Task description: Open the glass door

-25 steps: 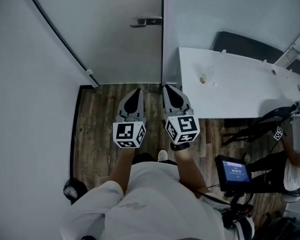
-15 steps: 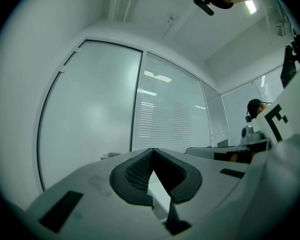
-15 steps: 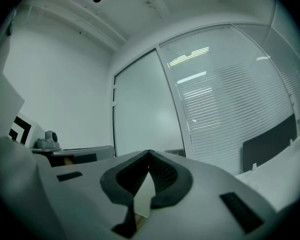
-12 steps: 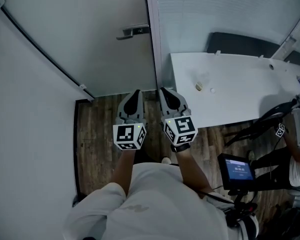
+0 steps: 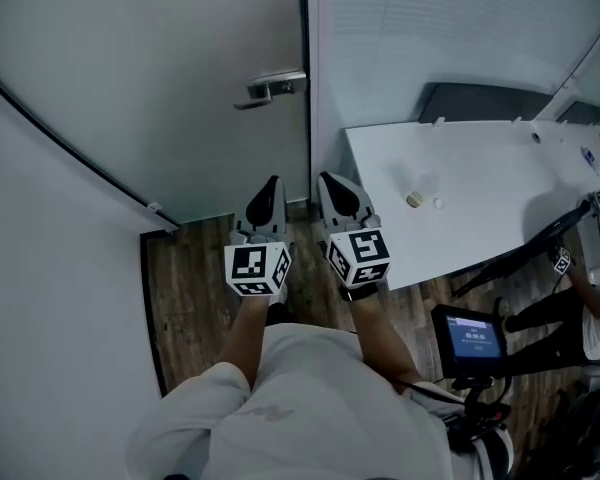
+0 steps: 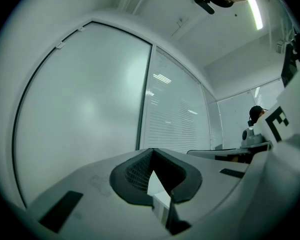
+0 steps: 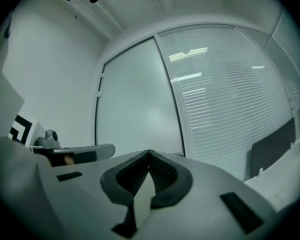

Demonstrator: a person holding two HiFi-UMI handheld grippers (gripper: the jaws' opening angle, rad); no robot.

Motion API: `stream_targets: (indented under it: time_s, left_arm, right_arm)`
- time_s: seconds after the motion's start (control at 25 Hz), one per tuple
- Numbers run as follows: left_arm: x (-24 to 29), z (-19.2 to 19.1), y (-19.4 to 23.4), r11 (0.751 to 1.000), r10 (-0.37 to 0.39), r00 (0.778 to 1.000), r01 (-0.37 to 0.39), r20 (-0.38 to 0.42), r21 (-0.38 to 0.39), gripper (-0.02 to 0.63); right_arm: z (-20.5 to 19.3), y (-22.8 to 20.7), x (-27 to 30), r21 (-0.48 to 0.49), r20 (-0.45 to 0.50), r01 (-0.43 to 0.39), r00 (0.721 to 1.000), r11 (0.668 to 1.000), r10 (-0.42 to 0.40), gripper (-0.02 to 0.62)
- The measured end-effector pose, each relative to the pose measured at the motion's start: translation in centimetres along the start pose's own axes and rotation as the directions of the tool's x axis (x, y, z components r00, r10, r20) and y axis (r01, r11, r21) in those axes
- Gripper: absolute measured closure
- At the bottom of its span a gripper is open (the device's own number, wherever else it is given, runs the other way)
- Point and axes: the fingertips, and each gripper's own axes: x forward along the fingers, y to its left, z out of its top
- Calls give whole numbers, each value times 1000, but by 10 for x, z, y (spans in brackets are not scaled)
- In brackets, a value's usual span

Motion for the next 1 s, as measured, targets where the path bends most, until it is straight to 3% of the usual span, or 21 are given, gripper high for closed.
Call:
stream_targets:
  time_s: [0.28,0.48,0.68,1.0]
  left_arm:
    - [17,24,-17,995,-40,998,34,58,88,603]
    - [32,12,-16,997,-58,998,56,37,57,603]
    - [34,5,-19,994,-78,997,77,16,80,603]
    - [3,-19,6,996,-13,996,21,-90,88,603]
  right_arm:
    - [25,-17,0,-16,100,14,995,1000,-12,593]
    - [24,-22,2,-16,91,20,996,1000,-19,593]
    - [22,-34,-2,-19,75,53,996,998,-51,594]
    - [-5,-4,-5,14,1,-5,1000,1000,5,593]
